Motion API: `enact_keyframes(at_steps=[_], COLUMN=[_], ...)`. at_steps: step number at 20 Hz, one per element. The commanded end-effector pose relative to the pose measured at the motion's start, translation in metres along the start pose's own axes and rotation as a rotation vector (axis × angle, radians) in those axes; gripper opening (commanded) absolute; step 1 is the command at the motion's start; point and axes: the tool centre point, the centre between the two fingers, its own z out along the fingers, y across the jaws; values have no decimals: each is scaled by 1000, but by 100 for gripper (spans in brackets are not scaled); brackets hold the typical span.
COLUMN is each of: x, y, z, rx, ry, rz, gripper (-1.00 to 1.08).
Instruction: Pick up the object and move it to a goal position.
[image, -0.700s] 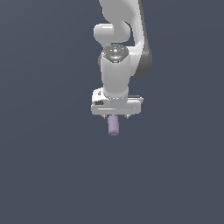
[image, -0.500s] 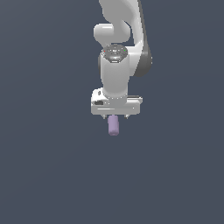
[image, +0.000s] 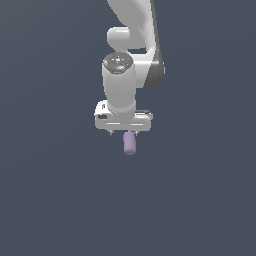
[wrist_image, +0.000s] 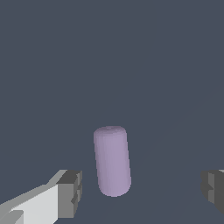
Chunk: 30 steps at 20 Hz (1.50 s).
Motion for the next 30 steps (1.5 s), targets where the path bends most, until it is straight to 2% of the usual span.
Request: enact_keyframes(at_steps=[1,9,21,30], x=[0,-7,-36,-43], y=[-1,-5,-17,-20], z=[1,21,81,93], rx=[0,-6,-19,-21], ry=[0,5,19,21], rz=[-3,-21,-85,-99], gripper=[100,100,100,100])
